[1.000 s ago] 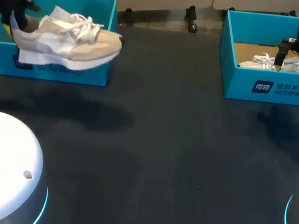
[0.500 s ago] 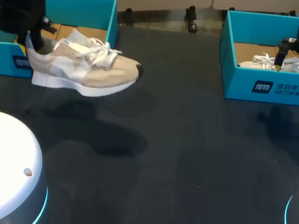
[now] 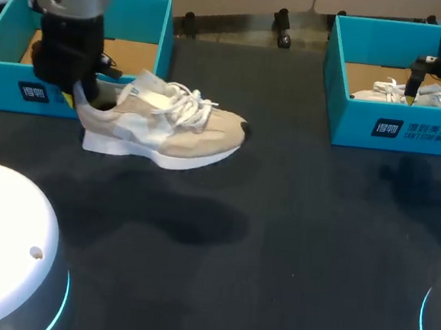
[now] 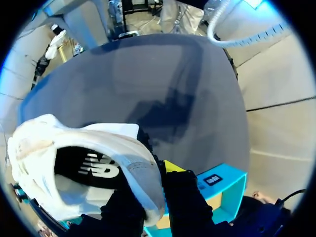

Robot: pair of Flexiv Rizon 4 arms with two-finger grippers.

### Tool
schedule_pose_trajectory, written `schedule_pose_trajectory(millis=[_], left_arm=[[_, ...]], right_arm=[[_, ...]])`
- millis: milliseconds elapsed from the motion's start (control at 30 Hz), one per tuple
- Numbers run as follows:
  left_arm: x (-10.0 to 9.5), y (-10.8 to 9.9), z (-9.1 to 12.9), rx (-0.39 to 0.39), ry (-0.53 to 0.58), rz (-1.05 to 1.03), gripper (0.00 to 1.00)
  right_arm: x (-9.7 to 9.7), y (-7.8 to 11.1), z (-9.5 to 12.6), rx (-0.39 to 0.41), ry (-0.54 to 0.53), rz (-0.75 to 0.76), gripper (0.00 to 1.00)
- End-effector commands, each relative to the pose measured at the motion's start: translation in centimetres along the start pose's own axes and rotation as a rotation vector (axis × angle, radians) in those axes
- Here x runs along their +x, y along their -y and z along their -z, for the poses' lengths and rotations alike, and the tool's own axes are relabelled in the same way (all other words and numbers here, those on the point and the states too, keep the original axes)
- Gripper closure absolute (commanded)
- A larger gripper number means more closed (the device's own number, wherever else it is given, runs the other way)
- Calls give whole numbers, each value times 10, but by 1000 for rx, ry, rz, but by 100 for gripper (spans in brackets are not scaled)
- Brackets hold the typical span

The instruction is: Take the shoe out of the shoebox, open the shoe tongue, remove and reinsert the insole, then place the shoe into the shoebox

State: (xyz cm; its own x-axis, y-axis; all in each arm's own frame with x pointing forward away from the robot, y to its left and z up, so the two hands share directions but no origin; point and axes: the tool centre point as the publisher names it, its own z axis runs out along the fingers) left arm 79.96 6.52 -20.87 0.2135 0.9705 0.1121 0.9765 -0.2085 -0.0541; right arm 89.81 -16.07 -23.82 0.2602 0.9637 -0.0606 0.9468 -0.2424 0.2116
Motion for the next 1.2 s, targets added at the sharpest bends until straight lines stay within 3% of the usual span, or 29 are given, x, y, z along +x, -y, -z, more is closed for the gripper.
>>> schedule_pose_trajectory(millis=[33,533,1200], left_arm=[[-20,-3,2,11,-10,25,100],[-68,8,6,34,33,9,100],[-65,7,2,19,37,68,100]], right_arm=[[0,1,0,-3,-1,-1,0],[0,1,0,-3,-1,-1,0],[0,1,0,-3,-1,-1,0]])
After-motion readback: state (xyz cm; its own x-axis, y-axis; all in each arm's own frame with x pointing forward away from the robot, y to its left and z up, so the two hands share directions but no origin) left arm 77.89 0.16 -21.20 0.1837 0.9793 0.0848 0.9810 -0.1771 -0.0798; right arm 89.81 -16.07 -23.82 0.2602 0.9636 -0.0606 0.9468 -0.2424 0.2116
